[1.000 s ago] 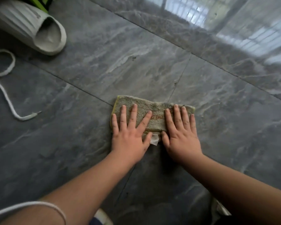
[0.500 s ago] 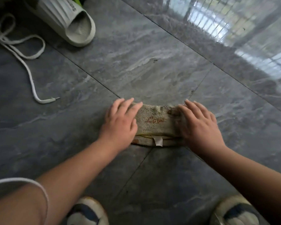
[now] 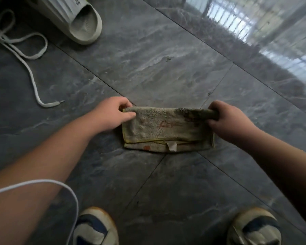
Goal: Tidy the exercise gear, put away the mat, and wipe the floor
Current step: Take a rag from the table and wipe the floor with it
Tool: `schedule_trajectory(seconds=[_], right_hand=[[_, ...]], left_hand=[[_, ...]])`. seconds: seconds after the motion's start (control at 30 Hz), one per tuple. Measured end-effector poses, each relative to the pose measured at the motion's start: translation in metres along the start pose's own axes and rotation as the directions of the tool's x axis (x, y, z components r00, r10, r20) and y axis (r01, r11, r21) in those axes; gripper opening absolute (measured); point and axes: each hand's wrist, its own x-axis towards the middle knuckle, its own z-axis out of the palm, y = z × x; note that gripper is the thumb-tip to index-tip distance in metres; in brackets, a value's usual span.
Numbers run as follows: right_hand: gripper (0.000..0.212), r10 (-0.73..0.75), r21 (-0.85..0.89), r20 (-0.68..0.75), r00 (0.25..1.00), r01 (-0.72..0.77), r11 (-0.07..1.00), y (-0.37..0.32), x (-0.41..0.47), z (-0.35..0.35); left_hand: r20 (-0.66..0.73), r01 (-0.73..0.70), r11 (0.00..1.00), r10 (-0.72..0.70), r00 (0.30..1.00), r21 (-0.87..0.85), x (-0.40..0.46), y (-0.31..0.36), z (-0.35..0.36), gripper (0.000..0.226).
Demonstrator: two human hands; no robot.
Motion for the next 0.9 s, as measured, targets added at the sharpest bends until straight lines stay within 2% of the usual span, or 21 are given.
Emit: schedule_trajectory(seconds=[0.1,0.17,0.3,0.47,0.63,0.8,0.9], right_hand=[[0.017,0.102,0.18,-0.065,0.993,-0.089,0.98,0.0,-0.004,-0.001],[0.019,0.164,0.282,-0.081,0.983,-0.135,0.95,-0.002,-0.003,0.0],[0.018,0.211,0.255,-0.115,0.971,-0.177,0.951,-0.005,0.009,0.001],[0.013,0.196,0.303,-0.086,0.977,-0.162,0.939,-0.022,0.005,-0.008],[0.011,0.181,0.385,-0.066,0.981,-0.142,0.912,-0.049,-0.024,-0.044],[0.018,0.213,0.477,-0.057,0.975,-0.161,0.864,-0.099,-0.077,-0.113],[0.017,0.218,0.524,-0.054,0.974,-0.159,0.837,-0.14,-0.122,-0.176]], left_hand=[[0.073,0.067,0.927,-0.043,0.996,-0.37,-0.005,-0.003,0.0,0.013],[0.065,0.077,0.88,-0.053,0.996,-0.468,-0.006,-0.005,0.003,0.014],[0.079,0.169,0.795,-0.151,0.985,-0.583,-0.001,0.007,0.006,0.003],[0.183,0.289,0.68,-0.225,0.957,-0.674,-0.004,0.016,0.0,0.003],[0.132,0.313,0.554,-0.341,0.931,-0.772,-0.04,0.027,-0.023,0.01],[0.074,0.265,0.539,-0.349,0.934,-0.799,-0.105,0.065,-0.086,0.005],[0.029,0.202,0.57,-0.299,0.954,-0.797,-0.159,0.106,-0.144,0.014]])
